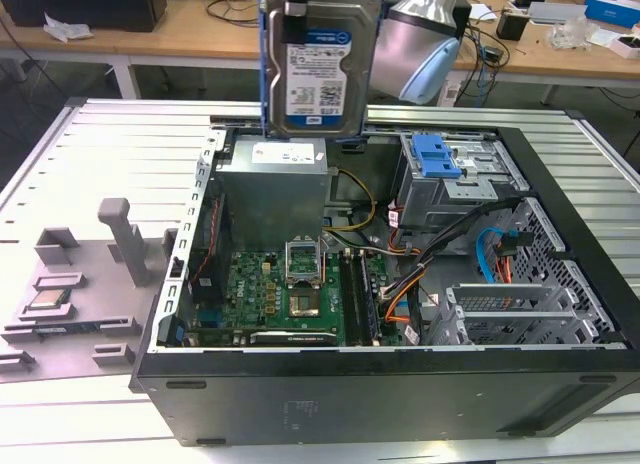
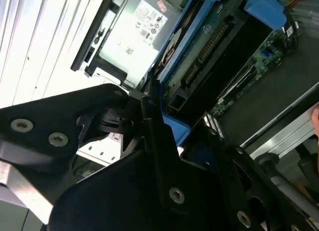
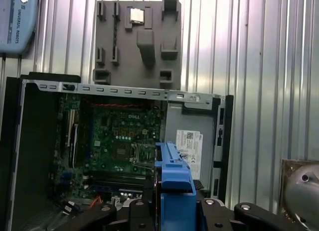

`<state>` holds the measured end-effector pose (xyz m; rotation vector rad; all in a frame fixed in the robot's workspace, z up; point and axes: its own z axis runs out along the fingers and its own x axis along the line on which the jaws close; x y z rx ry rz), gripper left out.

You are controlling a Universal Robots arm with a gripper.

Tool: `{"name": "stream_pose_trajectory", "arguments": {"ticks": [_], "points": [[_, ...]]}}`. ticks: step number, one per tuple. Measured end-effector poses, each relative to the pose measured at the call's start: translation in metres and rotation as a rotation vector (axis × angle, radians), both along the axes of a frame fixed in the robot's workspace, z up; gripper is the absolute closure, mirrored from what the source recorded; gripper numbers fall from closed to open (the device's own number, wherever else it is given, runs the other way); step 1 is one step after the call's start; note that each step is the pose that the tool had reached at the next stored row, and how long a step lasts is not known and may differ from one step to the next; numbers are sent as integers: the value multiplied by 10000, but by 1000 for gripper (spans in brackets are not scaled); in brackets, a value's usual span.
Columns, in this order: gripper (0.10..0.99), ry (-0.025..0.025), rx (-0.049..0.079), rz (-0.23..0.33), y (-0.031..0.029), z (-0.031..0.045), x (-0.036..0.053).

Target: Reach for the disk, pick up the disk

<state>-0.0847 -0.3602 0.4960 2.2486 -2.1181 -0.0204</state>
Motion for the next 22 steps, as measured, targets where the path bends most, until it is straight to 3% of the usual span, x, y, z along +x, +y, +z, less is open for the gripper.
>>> {"name": "stream_pose_trajectory", "arguments": {"ticks": [7, 9, 11, 13, 16, 17, 22], "points": [[718, 0, -23, -1, 1, 0, 381], [718, 0, -34, 1, 1, 0, 544], [718, 0, -39, 0, 1, 0, 614], [718, 0, -48, 0, 2, 0, 759], [718, 0, -57, 2, 2, 0, 894], [718, -1, -61, 1, 3, -1, 989], [718, -1, -80, 2, 3, 0, 1225]]}}
